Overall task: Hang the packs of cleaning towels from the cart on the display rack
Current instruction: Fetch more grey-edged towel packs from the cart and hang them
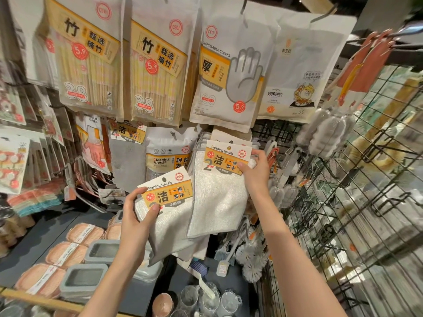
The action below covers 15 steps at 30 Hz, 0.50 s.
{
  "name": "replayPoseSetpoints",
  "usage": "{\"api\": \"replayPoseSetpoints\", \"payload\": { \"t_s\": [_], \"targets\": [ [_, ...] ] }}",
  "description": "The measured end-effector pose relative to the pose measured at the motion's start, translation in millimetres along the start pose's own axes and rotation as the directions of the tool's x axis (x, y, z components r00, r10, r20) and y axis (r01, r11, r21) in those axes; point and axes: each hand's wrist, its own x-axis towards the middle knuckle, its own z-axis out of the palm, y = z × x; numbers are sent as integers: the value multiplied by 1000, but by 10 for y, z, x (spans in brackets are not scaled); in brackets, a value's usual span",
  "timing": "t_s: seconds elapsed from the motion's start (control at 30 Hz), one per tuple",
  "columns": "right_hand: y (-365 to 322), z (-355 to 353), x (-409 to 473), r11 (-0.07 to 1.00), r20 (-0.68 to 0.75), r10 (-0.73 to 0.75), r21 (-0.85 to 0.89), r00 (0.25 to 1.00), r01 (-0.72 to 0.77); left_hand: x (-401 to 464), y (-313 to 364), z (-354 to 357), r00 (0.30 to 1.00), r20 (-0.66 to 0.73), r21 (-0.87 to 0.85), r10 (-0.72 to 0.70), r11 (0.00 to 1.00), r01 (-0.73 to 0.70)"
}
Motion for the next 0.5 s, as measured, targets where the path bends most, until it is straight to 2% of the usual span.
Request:
{"api": "replayPoseSetpoints", "payload": {
  "t_s": [0.23, 0.33, 0.5],
  "targets": [
    [54, 27, 57, 999, -69, -11, -43, 998, 8, 19, -1, -15, 1000, -9, -16, -25, 1000, 25],
    [11, 34, 92, 997, -79, -73, -36, 994, 70, 29, 12, -22, 1000, -2, -11, -7, 1000, 7],
    [62, 90, 172, 962, 13, -146, -231, 989, 145, 39, 22, -57, 1000, -10, 24, 29, 999, -28]
  ]
}}
